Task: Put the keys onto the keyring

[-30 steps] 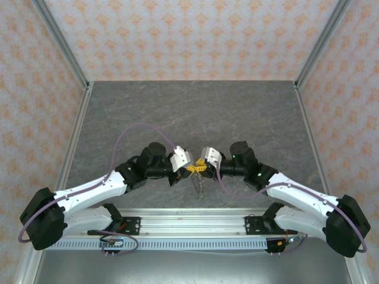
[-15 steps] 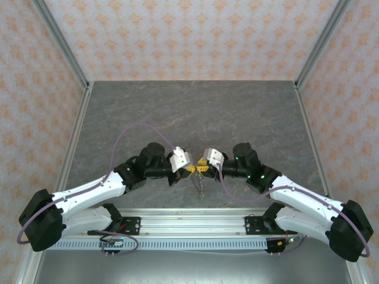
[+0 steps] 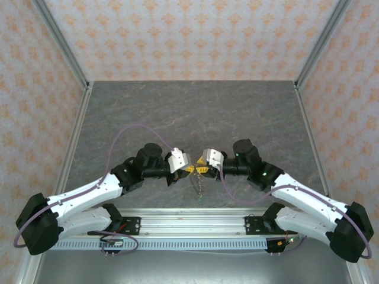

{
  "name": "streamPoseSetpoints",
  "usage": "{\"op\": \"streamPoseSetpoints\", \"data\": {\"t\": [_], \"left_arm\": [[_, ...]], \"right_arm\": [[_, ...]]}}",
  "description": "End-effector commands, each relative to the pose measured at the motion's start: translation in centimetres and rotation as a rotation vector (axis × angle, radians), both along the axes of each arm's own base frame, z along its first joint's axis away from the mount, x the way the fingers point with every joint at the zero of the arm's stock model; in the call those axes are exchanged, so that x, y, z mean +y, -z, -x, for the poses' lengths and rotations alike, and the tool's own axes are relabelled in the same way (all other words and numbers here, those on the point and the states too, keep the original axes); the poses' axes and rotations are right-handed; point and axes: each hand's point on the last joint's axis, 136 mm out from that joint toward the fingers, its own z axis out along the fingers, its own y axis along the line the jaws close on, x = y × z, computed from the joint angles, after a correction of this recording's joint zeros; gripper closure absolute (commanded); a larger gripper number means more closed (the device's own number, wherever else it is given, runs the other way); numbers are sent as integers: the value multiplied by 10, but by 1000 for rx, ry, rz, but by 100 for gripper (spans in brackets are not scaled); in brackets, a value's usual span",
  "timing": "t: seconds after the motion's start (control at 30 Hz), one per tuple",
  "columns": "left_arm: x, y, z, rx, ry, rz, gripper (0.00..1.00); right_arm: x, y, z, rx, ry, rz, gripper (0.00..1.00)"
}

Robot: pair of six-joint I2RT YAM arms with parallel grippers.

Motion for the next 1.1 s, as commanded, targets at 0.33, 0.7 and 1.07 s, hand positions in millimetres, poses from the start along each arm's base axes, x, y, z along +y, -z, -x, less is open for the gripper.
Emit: {"op": "streamPoseSetpoints", "data": {"t": [0.33, 0.7, 1.07], "left_arm": [[2, -9, 1, -51, 6, 28, 100], [3, -10, 0, -57, -6, 28, 100], [3, 13, 1, 12, 20, -76, 86]], "right_arm": [[14, -3, 2, 49, -74, 21, 79], [14, 12, 7, 113, -112, 98, 92], [16, -5, 7, 79, -128, 84, 100]]}}
